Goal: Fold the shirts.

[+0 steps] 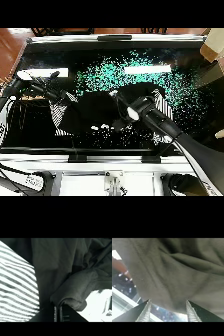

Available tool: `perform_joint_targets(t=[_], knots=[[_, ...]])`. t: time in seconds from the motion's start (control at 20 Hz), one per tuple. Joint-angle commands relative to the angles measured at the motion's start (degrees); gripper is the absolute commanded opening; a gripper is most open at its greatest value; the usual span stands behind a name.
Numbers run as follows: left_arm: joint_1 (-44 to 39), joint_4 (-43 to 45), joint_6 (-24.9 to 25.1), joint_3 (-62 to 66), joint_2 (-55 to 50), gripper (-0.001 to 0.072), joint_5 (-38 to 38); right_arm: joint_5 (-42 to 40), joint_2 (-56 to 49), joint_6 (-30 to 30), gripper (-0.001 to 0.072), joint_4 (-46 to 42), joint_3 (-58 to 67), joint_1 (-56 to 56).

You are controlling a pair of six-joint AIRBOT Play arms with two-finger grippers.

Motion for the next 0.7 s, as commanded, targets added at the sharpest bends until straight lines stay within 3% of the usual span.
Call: perform_joint_targets(t=[0.0, 0.65], knots=[[0.1, 0.0, 0.3, 0.0, 0.0, 0.0054, 0.0, -1.6, -2.4, -1.7, 0.0551, 4.8, -0.7, 2.9], [0.1, 0.0, 2.2, 0.0, 0.0, 0.0055, -1.7, -7.4, -7.0, -0.3, 0.0548, -2.8, -0.7, 2.8]])
